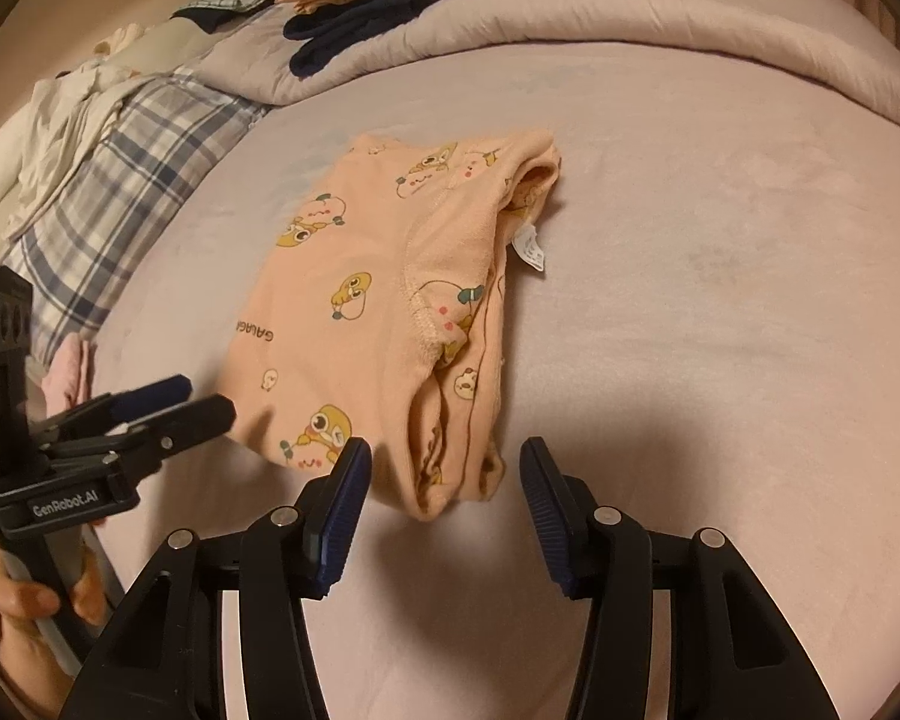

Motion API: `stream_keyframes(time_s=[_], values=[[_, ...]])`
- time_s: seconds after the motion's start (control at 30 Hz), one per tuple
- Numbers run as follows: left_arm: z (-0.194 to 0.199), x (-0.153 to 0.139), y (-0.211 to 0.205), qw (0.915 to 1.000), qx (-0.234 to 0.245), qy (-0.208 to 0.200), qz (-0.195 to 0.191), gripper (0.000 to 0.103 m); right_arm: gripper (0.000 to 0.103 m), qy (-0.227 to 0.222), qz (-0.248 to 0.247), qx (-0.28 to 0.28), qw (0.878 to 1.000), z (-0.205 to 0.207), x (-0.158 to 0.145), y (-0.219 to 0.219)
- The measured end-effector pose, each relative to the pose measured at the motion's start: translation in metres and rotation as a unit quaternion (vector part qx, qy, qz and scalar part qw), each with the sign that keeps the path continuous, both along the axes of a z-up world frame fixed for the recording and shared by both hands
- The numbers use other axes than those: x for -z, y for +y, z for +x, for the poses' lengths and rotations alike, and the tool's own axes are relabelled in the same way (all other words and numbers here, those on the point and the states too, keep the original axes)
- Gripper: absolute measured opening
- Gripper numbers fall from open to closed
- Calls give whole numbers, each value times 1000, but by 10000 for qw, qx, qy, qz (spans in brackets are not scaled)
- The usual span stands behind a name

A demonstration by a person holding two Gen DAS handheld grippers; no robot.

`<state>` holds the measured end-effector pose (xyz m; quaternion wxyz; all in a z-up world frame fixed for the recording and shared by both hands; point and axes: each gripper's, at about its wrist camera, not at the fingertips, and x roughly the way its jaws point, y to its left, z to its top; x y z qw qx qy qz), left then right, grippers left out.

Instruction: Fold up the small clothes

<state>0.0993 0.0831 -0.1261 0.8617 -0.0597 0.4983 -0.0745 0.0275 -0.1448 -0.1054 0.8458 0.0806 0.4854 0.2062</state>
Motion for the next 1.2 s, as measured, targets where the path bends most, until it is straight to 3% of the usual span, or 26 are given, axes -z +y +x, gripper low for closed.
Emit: stream_keyframes(time_s=[0.07, 0.2, 0.3, 0.4, 0.43, 0.5, 0.53, 0.73, 0.83, 1.2], values=[[-2, -4, -1, 9999, -19, -45, 104, 84, 54, -45, -45, 5, 10000, -2, -2, 0], [-10, -14, -3, 9996, -71, -159, 227, 92, 68, -193, -93, 62, 9998, -7, -10, 0], [-13, -20, 0, 9995, -193, -177, 185, 102, 69, -287, -80, 47, 9995, -10, -16, 0], [-16, -27, 2, 9993, -275, -181, 157, 102, 71, -366, -59, 40, 9993, -13, -21, 0], [-16, -29, 2, 9993, -281, -181, 156, 102, 73, -370, -53, 40, 9993, -13, -22, 0], [-19, -34, 1, 9993, -263, -234, 132, 102, 90, -417, -25, 50, 9991, -15, -25, 0], [-20, -36, 0, 9993, -257, -254, 125, 102, 92, -486, -3, 35, 9988, -17, -28, 0], [-26, -46, -7, 9998, -98, -178, 49, 102, 94, -721, -31, -18, 9974, -21, -39, 5], [-30, -52, -8, 9997, -96, -201, 60, 102, 102, -852, -51, -17, 9964, -23, -44, 6], [-39, -68, -8, 9978, -222, -256, 563, 102, 102, -1011, -221, -14, 9946, -33, -63, 5]])
